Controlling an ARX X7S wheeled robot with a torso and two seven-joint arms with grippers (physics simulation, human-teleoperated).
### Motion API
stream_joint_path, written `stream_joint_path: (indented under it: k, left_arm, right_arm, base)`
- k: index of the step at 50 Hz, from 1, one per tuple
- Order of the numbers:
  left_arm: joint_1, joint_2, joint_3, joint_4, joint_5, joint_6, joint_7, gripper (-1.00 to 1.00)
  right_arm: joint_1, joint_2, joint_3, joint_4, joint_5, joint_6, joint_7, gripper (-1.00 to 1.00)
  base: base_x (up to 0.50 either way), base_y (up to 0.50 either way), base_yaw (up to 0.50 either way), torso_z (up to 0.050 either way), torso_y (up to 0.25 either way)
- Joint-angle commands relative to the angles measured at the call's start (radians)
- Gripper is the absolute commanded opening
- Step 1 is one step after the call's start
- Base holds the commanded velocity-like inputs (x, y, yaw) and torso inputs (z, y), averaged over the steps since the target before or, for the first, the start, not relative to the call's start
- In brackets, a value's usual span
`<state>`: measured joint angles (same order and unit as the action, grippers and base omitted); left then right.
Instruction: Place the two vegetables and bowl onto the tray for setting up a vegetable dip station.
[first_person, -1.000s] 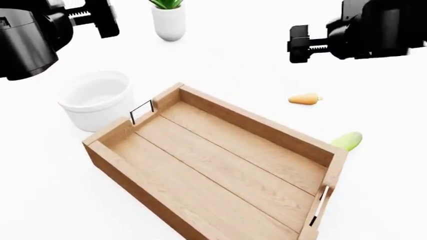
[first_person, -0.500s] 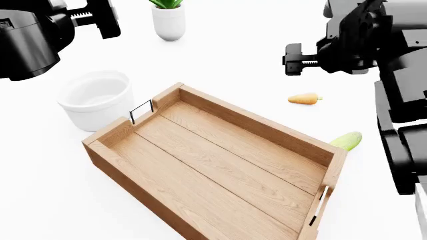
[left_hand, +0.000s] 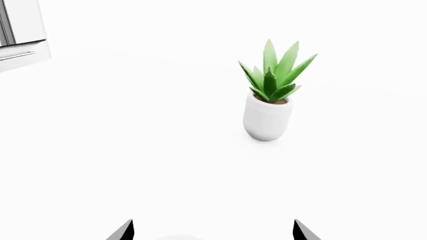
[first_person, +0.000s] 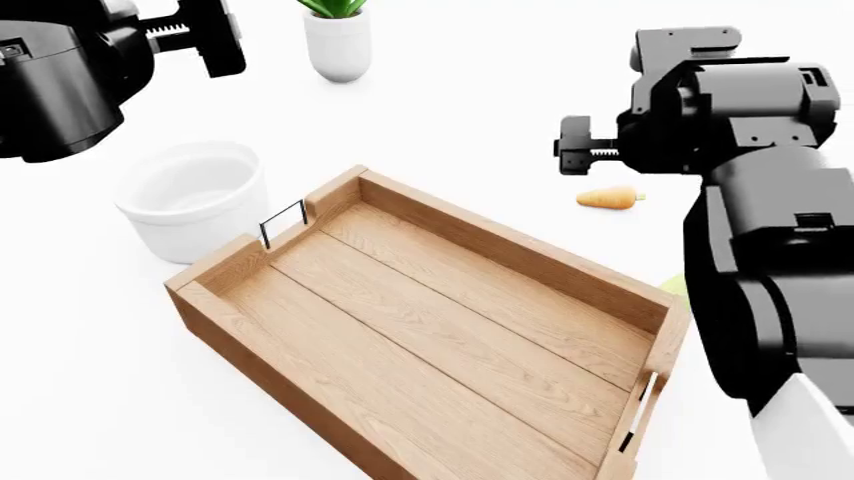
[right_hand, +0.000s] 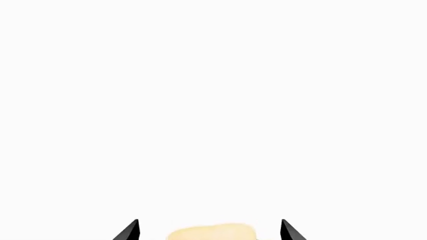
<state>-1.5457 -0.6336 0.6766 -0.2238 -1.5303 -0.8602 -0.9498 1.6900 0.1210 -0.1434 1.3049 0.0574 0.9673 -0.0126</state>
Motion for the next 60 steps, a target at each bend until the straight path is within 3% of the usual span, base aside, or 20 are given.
stream_joint_path:
  k: [1, 60]
  left_arm:
    - [0.0, -0.002, -0.002, 0.005, -0.003, 0.0, 0.0, 1.0]
    - [-0.001, -0.002, 0.008, 0.021, 0.012, 0.004, 0.008, 1.0]
  right_arm:
    - [-0.031, -0.013, 0.022, 0.004, -0.067, -0.048, 0.02, 1.0]
    - [-0.008, -0.015, -0.048, 0.004, -0.06, -0.031, -0.001, 1.0]
  base:
    - [0.0, 0.0, 0.0, 0.0, 0.0]
    - [0.0, 0.0, 0.0, 0.0, -0.045]
